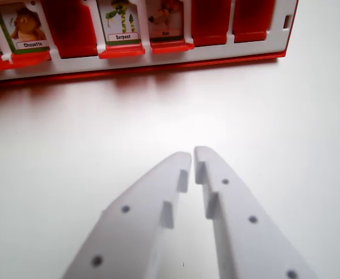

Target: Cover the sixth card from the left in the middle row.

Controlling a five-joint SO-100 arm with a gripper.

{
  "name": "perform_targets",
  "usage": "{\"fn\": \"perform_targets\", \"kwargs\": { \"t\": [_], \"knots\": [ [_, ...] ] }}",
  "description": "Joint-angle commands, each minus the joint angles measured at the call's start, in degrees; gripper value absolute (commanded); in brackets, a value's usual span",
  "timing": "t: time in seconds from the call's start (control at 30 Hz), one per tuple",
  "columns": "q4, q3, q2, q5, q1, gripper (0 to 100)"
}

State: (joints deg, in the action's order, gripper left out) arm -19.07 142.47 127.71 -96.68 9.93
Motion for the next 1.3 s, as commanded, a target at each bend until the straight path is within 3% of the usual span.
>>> {"fn": "perform_targets", "kwargs": {
  "t": [0.0, 0.33, 1.27],
  "knots": [
    [4.7, -9.1, -6.7, -0.62, -1.0, 0],
    [8.0, -20.7, -20.9, -1.32, -1.3, 0],
    [10.5, -38.1, -42.4, -1.23, -0.8, 0]
  ]
}}
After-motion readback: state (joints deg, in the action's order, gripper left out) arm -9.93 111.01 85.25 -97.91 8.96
